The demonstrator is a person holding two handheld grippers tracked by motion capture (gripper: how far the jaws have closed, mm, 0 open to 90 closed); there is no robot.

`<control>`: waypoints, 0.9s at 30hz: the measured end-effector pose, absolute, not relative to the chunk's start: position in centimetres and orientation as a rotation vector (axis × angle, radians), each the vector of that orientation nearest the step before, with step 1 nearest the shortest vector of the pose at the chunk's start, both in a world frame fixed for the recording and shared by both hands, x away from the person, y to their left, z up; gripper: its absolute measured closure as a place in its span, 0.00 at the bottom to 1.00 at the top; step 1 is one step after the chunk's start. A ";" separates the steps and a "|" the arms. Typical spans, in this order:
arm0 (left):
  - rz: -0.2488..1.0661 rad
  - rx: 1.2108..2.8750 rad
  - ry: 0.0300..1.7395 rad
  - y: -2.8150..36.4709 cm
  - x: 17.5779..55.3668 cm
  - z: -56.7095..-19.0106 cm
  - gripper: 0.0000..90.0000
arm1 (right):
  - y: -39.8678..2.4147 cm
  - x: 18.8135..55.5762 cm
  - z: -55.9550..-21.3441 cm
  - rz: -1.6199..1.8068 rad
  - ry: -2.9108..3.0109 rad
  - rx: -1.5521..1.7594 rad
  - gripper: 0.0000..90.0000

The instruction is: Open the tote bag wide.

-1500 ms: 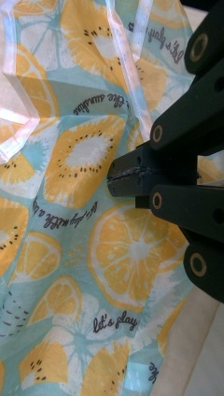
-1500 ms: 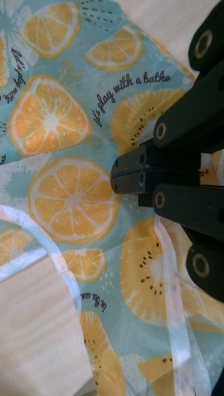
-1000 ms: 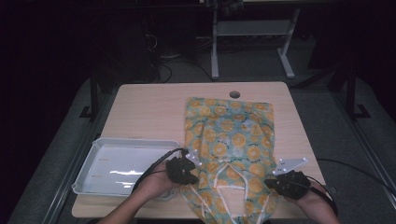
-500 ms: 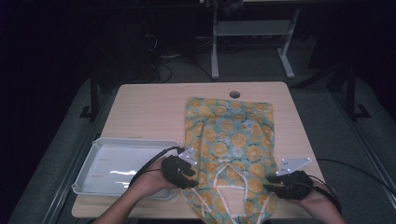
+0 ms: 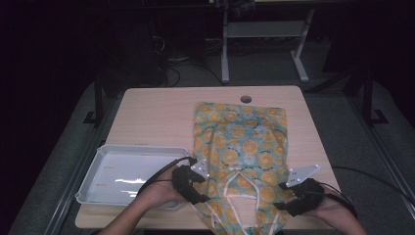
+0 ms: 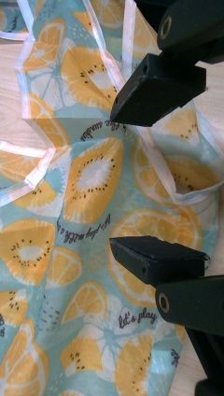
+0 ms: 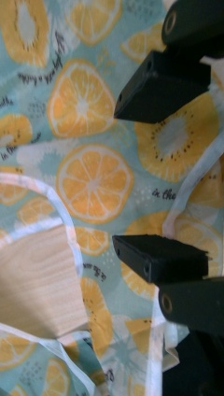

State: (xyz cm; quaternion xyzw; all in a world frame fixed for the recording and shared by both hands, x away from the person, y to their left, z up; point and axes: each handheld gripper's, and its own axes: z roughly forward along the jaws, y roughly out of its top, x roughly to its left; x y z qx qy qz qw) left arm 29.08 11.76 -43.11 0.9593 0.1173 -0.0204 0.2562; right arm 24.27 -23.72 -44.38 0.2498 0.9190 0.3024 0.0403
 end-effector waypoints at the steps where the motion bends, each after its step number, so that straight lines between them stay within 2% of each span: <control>1: -0.056 2.603 0.321 11.7 29.1 -43.2 0.36 | -23.7 24.3 -44.4 0.926 2.815 0.765 0.30; 9: -0.059 2.625 0.299 11.4 28.9 -43.6 0.30 | -22.9 24.6 -45.3 0.881 2.865 0.688 0.16; 27: 0.034 2.714 0.239 10.1 28.2 -44.9 0.24 | -22.6 24.6 -46.1 0.820 2.859 0.637 0.19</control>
